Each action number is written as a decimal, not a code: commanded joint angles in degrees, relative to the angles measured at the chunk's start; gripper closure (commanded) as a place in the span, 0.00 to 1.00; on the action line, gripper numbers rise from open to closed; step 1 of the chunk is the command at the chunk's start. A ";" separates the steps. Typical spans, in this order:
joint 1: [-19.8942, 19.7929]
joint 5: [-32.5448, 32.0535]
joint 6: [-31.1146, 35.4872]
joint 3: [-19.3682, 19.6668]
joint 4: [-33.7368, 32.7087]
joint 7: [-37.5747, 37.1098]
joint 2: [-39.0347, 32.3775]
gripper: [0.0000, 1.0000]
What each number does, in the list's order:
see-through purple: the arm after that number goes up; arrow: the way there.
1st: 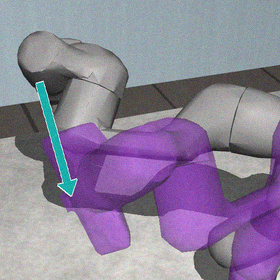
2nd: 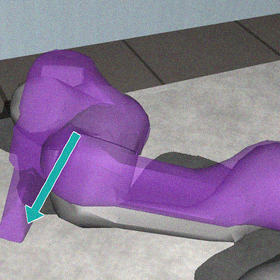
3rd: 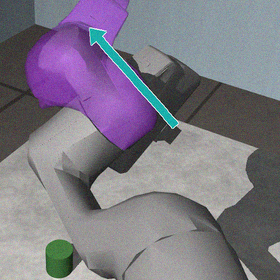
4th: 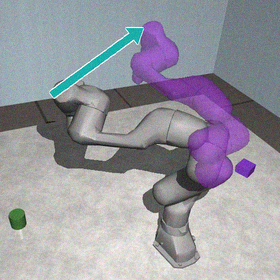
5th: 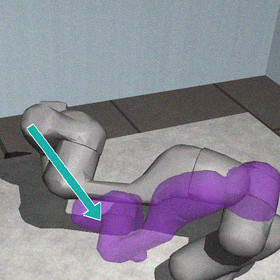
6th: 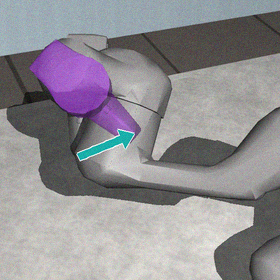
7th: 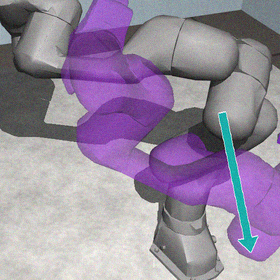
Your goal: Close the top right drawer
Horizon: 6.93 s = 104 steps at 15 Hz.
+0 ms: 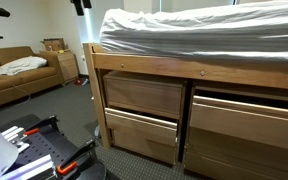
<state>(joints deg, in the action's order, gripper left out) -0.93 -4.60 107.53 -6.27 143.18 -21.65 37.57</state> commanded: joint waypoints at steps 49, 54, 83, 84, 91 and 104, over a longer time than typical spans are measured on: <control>-13.45 -1.73 50.47 21.11 -5.28 -51.91 -62.35 0.00; -11.03 1.98 54.48 21.46 -6.26 -50.63 -64.49 0.00; -44.97 45.65 52.28 8.14 -29.30 -4.03 -75.65 0.00; -48.24 47.26 50.40 6.36 -29.30 1.16 -74.74 0.00; -72.02 37.72 32.95 2.01 -38.41 31.61 -74.50 0.00; -70.57 39.29 29.07 6.03 -39.95 35.11 -74.59 0.00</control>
<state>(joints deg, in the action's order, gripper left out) -72.76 33.69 137.08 -1.61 103.45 12.97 -36.99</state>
